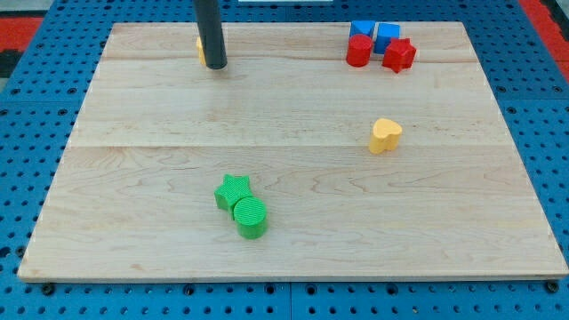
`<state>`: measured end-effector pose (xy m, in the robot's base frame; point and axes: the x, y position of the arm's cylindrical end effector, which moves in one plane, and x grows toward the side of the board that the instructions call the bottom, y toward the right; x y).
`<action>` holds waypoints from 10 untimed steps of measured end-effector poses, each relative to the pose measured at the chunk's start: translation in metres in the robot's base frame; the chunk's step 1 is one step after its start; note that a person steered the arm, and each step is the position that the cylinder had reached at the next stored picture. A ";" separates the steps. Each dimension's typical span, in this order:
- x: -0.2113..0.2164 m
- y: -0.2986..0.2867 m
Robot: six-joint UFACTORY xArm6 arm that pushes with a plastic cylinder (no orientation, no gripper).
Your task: Slide the yellow hexagon to the center
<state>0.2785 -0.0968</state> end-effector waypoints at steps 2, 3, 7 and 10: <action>-0.011 -0.029; -0.013 -0.056; 0.168 0.297; 0.166 0.124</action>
<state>0.4444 0.0269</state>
